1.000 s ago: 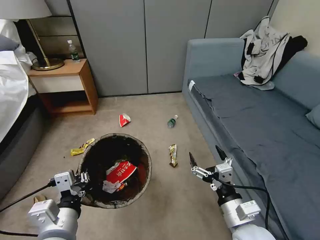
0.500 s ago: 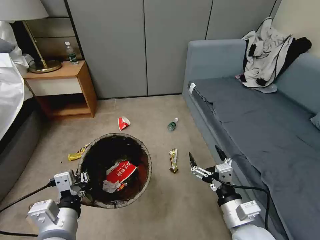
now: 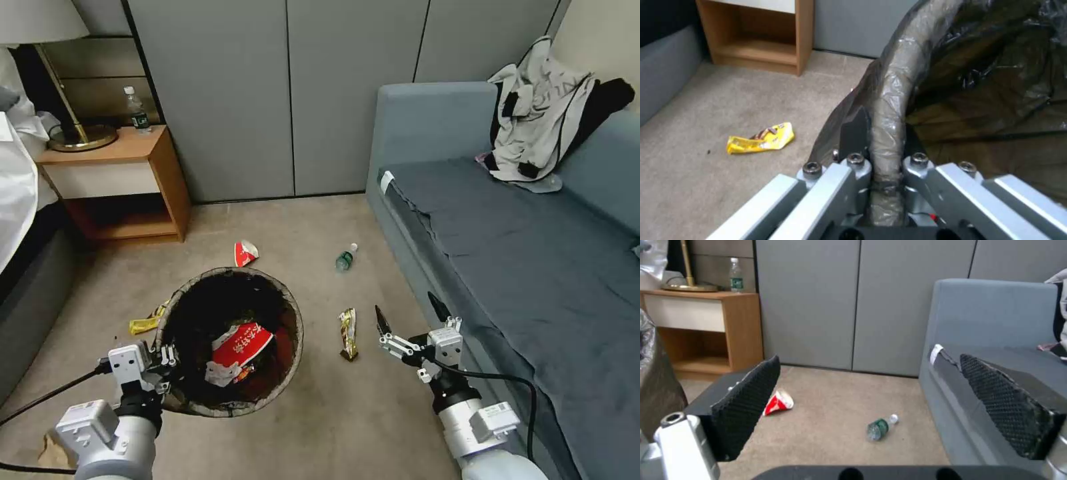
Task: Pick up the trash bin, then pick up the garbage from the floor and place it into the trash bin.
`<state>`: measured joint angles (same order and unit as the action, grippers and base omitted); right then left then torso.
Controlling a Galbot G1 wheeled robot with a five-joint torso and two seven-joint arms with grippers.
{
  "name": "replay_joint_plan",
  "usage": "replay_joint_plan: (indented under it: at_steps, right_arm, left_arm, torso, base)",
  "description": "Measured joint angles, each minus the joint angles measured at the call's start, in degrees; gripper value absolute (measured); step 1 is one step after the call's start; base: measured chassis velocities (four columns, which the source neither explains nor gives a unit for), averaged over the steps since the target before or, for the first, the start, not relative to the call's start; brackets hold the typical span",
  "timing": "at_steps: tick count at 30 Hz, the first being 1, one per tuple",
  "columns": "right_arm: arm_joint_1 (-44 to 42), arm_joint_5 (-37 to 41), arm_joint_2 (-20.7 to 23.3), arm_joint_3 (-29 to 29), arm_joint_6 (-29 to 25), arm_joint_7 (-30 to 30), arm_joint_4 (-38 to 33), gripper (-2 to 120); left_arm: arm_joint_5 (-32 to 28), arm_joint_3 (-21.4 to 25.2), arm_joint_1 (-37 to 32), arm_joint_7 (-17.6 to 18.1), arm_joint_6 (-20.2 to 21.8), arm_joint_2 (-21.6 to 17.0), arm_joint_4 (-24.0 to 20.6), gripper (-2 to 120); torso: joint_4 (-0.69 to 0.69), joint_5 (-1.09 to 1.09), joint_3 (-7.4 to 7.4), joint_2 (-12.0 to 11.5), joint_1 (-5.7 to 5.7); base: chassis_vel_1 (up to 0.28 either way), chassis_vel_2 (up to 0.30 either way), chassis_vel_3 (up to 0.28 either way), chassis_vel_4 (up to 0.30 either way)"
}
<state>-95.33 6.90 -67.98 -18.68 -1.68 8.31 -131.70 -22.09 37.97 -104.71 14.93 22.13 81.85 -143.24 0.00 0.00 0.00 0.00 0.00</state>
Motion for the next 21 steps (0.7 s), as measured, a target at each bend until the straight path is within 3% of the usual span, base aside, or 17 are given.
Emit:
replay_joint_plan:
  at_steps: [15,21]
  right_arm:
    - [0.97,1.11,0.8,1.07,-1.01,0.0,0.98,100]
    - [3.53,2.83,3.27,2.55,4.71,2.67,2.38,100]
  left_arm:
    - [0.03,-0.05,-0.25,0.02,-0.01,0.02,0.0,3]
    - [0.02,-0.01,-0.4,0.1,-0.01,-0.07,0.0,3]
  torso:
    - [0.0,0.01,0.01,-0.01,0.0]
    - [-0.01,-0.01,0.0,0.0,0.0]
  base:
    - [-0.081,0.065,0.068,-0.073]
    - [0.0,0.0,0.0,0.0]
